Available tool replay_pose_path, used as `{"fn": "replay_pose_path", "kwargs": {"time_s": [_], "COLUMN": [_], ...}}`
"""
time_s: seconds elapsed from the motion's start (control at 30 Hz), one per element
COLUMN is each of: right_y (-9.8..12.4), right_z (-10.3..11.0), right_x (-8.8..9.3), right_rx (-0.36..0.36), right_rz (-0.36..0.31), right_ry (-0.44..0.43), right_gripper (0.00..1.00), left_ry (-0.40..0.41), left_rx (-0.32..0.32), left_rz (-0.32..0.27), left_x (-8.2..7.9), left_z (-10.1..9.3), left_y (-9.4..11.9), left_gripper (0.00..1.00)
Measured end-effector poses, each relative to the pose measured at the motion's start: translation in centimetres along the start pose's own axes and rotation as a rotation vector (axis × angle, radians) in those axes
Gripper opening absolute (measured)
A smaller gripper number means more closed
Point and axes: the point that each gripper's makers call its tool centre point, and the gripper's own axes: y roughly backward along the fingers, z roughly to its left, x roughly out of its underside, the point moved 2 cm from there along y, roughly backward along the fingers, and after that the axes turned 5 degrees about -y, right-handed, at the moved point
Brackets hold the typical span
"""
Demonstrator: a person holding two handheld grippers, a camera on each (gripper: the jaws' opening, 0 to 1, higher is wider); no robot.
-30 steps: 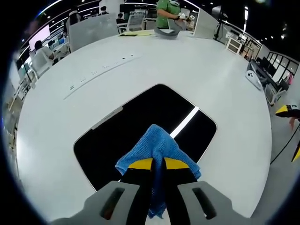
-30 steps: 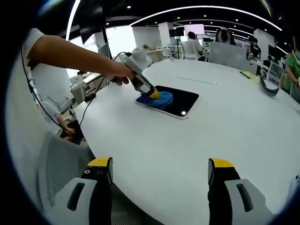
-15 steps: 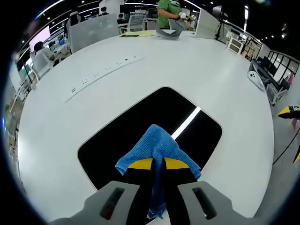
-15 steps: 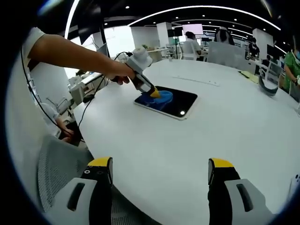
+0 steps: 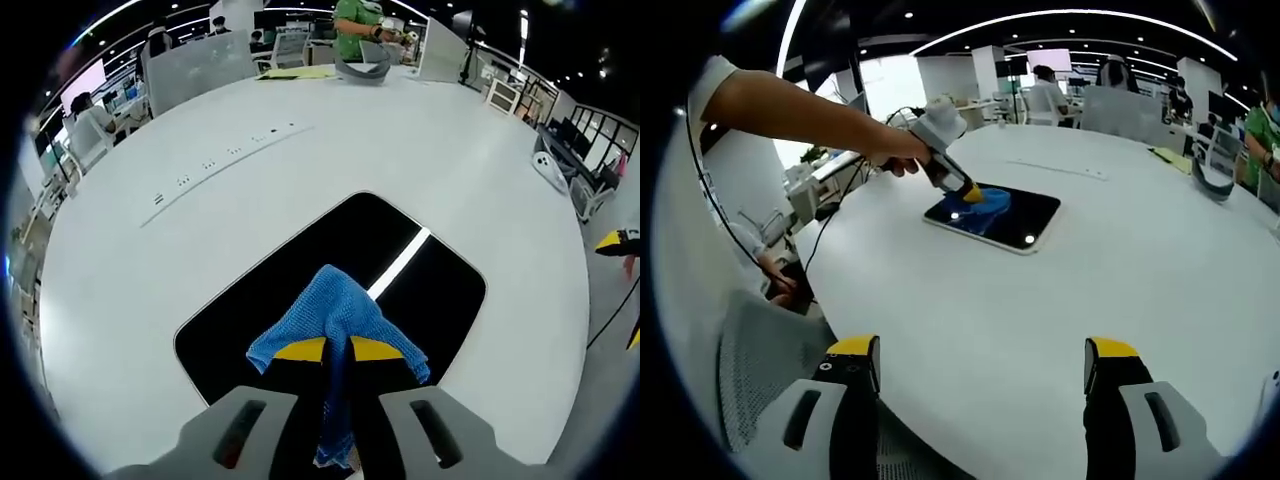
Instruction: Wipe the mirror surface with the cleaning cloth until all visible marks leave the cleaned area.
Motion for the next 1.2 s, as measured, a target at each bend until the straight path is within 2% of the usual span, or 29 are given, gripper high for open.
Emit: {"fn": "replay_pose_path", "kwargs": {"time_s": [1.2], "right_y": [-0.6], "right_z": [-0.8], "right_x": [0.2], "right_rx": [-0.001], "right_rz": [0.012], "right_ry": [-0.018], "right_gripper": [0.83], "left_ry": [0.026], "left_rx": [-0.009], "left_rz": [-0.018], "left_x": [-1.2], "left_z": [1.8], "left_y": [-0.8], "left_gripper": [0.06]}}
